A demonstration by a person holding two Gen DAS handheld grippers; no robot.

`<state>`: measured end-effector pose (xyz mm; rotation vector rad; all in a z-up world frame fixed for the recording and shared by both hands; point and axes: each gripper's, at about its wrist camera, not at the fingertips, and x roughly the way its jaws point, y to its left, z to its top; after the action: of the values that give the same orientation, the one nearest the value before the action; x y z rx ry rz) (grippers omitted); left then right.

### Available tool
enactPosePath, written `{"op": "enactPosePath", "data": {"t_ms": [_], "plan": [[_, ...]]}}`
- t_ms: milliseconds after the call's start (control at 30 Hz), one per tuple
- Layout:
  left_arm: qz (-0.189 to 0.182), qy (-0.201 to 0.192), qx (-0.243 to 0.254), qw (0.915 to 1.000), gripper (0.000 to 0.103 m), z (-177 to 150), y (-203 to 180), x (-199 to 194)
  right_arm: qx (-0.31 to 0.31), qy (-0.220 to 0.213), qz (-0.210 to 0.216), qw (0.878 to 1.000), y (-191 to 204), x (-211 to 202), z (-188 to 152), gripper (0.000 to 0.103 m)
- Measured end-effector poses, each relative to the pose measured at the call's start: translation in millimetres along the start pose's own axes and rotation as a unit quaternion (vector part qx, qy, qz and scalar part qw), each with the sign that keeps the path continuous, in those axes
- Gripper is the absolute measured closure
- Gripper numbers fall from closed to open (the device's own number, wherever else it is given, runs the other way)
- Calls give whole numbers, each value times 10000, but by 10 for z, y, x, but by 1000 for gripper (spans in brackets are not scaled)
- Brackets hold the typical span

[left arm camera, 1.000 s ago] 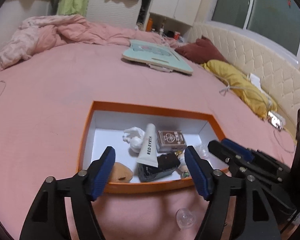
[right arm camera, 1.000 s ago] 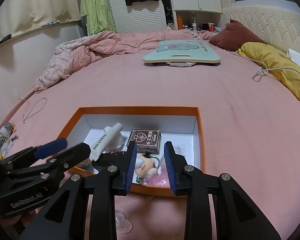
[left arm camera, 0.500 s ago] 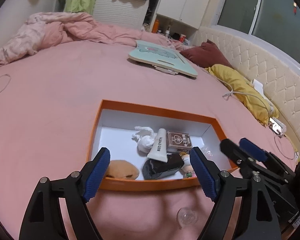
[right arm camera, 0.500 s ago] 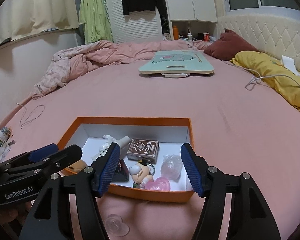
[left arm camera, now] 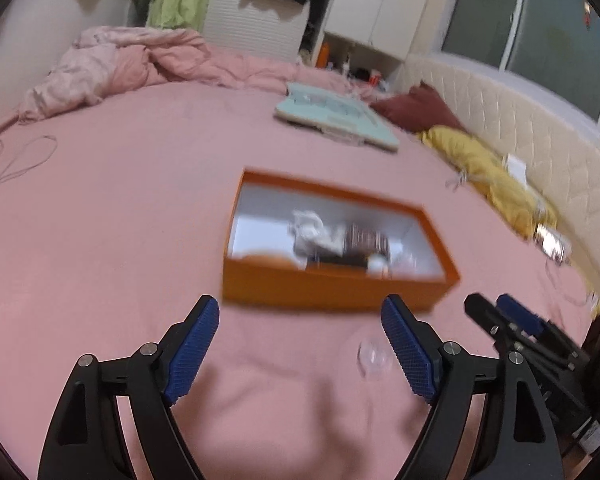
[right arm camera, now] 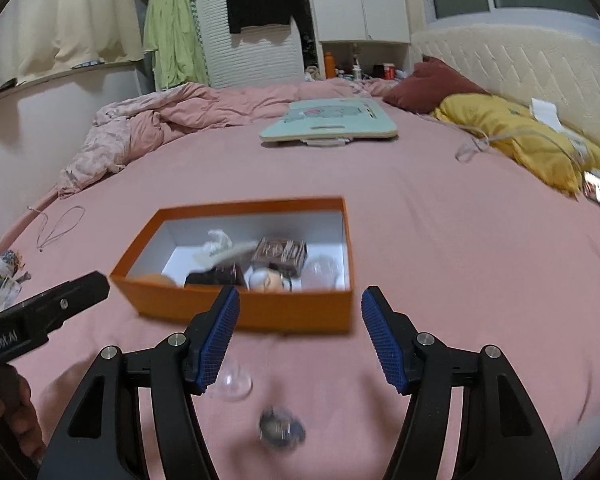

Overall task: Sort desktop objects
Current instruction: 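Lower the right tool to the metal piece on the bedspread and grasp it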

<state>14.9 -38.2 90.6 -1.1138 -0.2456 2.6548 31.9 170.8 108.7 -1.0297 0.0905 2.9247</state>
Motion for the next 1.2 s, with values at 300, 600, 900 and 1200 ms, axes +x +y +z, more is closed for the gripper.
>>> {"op": "enactPosePath", "data": {"t_ms": [300, 600, 900, 1200], "plan": [[416, 1632, -212, 9855, 19, -638, -77, 288, 650, 727, -465, 9941, -196, -151, -597, 38], [796, 1597, 479, 9828, 3, -730, -281, 445, 466, 726, -178, 9961, -139, -120, -628, 38], [837, 1576, 512, 9826, 2, -741, -297, 416, 122, 869, -97, 9961, 8, 88, -652, 38], [947, 1533, 615, 9817, 1, -764, -324, 437, -79, 1077, -371, 9935, -7, 370, -657, 38]]}}
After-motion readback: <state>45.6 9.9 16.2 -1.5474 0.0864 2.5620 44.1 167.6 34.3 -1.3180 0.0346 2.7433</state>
